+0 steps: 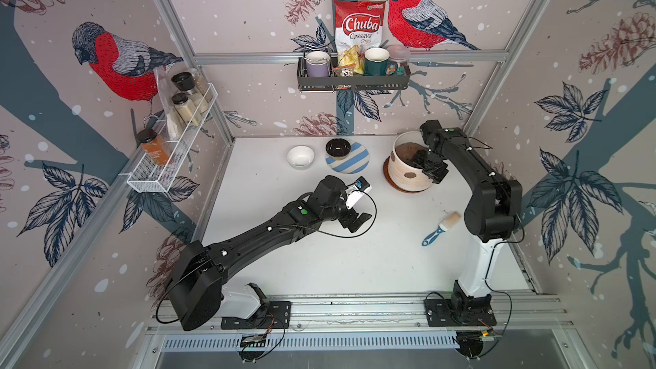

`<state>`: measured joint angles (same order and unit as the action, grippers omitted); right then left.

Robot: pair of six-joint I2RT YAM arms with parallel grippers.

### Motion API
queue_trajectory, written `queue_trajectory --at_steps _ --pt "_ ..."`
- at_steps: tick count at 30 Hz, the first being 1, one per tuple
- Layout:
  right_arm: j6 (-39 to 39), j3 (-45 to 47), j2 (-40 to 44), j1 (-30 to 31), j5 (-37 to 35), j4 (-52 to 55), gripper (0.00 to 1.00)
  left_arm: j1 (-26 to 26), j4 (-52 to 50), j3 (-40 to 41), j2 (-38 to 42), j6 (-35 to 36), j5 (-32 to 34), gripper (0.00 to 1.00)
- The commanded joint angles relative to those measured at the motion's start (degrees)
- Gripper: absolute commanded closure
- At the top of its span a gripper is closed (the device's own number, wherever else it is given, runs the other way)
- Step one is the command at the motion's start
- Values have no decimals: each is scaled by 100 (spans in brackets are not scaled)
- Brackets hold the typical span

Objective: Scrub the dried mud off the ceramic pot
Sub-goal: Move the pot to the center of the board.

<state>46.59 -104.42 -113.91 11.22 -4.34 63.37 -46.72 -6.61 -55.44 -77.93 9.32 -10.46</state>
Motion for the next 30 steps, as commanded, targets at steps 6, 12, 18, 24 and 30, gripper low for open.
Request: queue_trajectory --at_steps 6,12,18,24,30 --pt "-603 250 410 330 50 331 15 -13 96 80 151 137 -42 3" --pt "-816 751 945 620 12 171 15 -10 107 150 287 266 30 3" --pt "-862 945 1085 756 -86 350 15 -9 131 203 386 369 81 3" --pt "-759 909 1398 795 -289 532 11 -11 118 218 410 434 76 3" --pt "-446 809 1847 520 -343 621 0 -6 134 221 341 422 -3 3"
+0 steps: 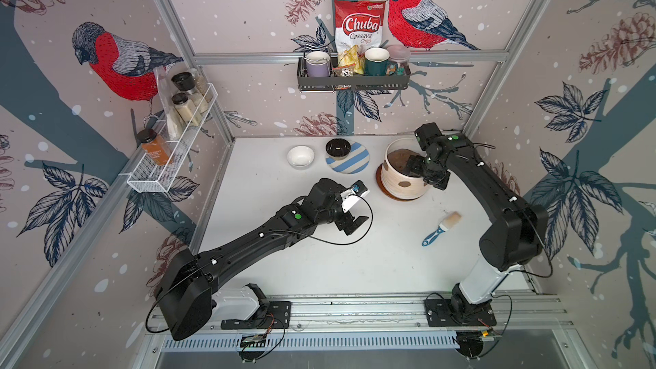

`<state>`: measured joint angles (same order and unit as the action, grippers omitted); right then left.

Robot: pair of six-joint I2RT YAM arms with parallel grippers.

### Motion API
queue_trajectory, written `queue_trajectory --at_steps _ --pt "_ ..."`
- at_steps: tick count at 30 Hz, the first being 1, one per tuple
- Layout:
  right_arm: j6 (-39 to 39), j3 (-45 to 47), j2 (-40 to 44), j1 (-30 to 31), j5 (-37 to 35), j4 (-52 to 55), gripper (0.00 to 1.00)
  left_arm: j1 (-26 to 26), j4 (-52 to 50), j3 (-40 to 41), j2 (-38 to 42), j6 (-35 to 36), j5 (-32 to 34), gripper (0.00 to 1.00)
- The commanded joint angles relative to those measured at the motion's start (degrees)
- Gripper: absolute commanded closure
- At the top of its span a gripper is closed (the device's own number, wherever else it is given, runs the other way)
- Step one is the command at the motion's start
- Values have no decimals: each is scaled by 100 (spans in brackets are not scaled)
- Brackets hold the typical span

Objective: Scrub the dried mud off the ceramic pot
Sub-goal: Move the pot to the center of the board.

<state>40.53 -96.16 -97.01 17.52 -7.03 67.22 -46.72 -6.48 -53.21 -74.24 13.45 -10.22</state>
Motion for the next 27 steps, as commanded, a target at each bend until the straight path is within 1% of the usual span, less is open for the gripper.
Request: queue_trajectory --at_steps 1,5,7,12,16,18,21,24,25,27 --pt "203 30 206 -219 -99 185 0 -16 127 7 -36 1 -37 3" --pt "361 297 354 -862 -78 -111 3 -8 174 -21 -120 -58 -148 3" --pt "310 357 346 -1015 -55 -337 5 -13 171 -24 -150 -78 -185 3" --pt "160 -45 -35 -1140 71 -323 7 -13 172 -17 -191 -38 -163 3" --pt "260 -254 -389 -1145 138 -315 11 -13 159 18 -162 19 -80 3" --pt "425 -294 -539 -1145 2 -290 20 -10 164 11 -169 26 -84 3" --pt "558 -349 -744 -1104 -118 -358 26 -13 98 -8 -172 51 -74 3" --pt "564 -609 -1023 -1014 -201 -196 34 -13 74 0 -162 127 -14 3" --pt "555 -654 -1085 -975 -273 -155 38 -10 84 -3 -161 138 13 3" --pt "564 -702 -1181 -940 -424 -83 51 -13 39 -27 -153 146 36 3"
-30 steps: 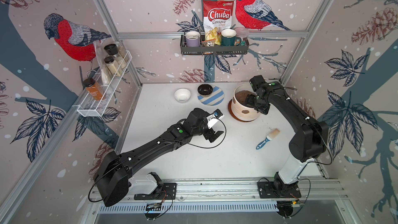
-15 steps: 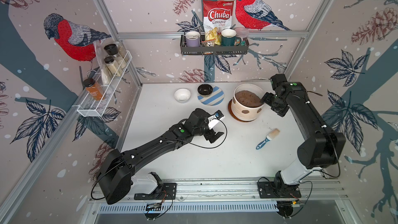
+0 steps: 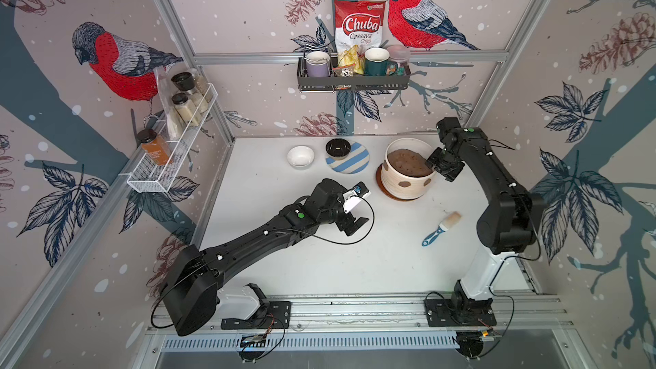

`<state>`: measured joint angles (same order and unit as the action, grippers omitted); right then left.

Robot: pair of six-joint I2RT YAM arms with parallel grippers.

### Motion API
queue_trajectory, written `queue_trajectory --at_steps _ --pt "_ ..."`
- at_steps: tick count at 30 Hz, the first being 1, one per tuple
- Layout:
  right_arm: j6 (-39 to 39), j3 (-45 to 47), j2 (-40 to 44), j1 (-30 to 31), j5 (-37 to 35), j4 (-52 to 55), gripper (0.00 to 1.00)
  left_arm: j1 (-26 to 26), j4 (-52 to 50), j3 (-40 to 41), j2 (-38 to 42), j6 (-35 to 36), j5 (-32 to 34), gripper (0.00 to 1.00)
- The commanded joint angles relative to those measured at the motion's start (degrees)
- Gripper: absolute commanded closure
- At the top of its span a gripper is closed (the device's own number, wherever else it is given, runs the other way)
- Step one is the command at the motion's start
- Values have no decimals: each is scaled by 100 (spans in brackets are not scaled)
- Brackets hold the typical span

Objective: Scrub the dried mud off the ceramic pot
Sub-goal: Move the pot to the center of the board.

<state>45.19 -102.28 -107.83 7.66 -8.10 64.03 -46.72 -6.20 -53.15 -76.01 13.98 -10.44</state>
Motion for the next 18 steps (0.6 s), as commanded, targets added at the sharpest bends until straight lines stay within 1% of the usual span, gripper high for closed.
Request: queue_trajectory --at_steps 1,5,8,11,12,13,14,18 --pt "77 -104 -130 45 -357 249 55 -13 -1 -37 39 100 54 3" --pt "-15 -25 -185 50 -455 243 57 -13 5 -27 73 153 92 3" --pt "-205 -10 -220 59 -410 180 71 -14 32 13 130 129 270 3" --pt "-363 20 -199 113 -428 121 72 -5 395 185 274 19 643 3" --pt "-420 42 -183 135 -438 96 74 -4 499 239 332 0 710 3" --pt "-460 61 -173 157 -438 66 81 -4 568 301 391 4 770 3" --pt "-508 68 -171 190 -443 58 84 -4 620 348 431 19 830 3" --pt "-718 149 -158 353 -380 -40 89 -4 545 313 546 71 938 3"
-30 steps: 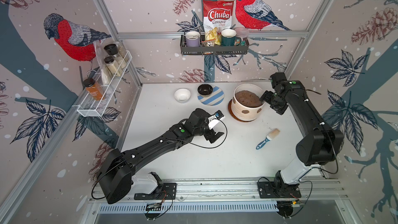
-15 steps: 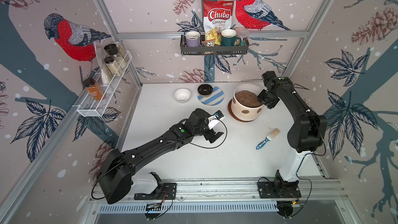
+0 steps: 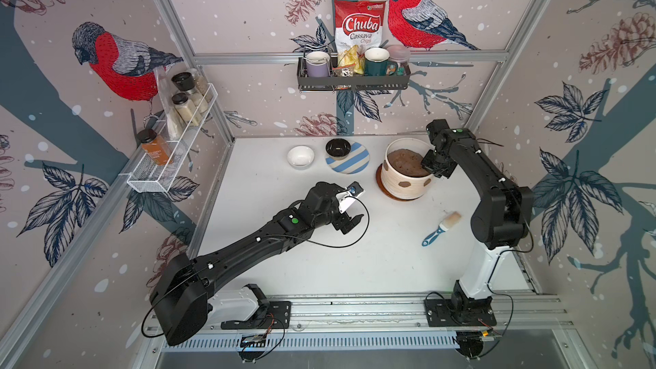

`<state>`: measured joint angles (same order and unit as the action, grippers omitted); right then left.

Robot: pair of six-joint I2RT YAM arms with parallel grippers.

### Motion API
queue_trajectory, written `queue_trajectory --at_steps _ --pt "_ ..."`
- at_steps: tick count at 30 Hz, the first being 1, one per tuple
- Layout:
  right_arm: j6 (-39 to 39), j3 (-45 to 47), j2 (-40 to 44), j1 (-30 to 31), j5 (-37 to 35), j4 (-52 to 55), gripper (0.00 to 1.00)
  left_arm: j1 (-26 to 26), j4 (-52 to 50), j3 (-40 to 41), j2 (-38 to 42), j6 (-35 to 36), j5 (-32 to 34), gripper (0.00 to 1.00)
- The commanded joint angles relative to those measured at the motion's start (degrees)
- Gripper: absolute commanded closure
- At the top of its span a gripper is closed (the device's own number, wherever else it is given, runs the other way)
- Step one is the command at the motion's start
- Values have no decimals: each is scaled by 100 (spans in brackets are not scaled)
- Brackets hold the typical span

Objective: Scrub the dried mud off the ceramic pot
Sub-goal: Move the pot to the center of the board.

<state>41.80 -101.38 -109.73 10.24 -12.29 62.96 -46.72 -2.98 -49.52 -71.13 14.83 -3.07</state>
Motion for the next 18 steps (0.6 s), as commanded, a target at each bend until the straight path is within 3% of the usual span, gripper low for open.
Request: queue_trajectory --at_steps 1,11,18 --pt "-443 65 18 161 80 59 89 -4 126 -116 59 -56 237 3" --pt "-1014 628 333 588 672 -491 92 49 -319 -362 137 -202 586 3" --pt "-1308 815 542 887 979 -699 95 198 -43 -175 479 -173 763 3"
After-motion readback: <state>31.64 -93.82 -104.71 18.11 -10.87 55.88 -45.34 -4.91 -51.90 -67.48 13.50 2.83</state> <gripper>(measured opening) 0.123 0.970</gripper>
